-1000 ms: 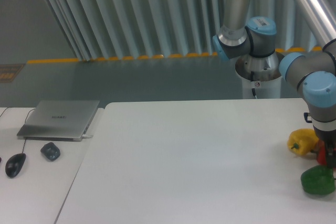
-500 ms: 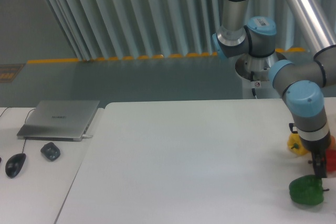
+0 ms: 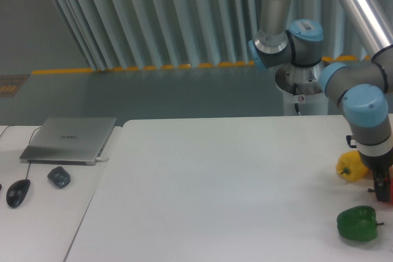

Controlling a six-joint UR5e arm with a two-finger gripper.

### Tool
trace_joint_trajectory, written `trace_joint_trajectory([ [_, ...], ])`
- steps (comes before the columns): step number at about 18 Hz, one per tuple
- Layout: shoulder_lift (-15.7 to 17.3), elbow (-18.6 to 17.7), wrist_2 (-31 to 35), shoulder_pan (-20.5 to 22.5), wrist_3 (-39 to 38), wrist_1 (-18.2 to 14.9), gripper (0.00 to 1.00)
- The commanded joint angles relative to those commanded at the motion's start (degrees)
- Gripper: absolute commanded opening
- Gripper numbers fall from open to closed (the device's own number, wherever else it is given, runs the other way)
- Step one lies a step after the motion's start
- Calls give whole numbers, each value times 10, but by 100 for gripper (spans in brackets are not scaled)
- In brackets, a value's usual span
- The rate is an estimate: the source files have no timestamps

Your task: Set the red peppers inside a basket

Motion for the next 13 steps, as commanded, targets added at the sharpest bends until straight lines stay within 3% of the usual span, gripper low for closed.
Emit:
trace_joint_trajectory([
  [13,-14,-24,0,6,-22,8,96],
])
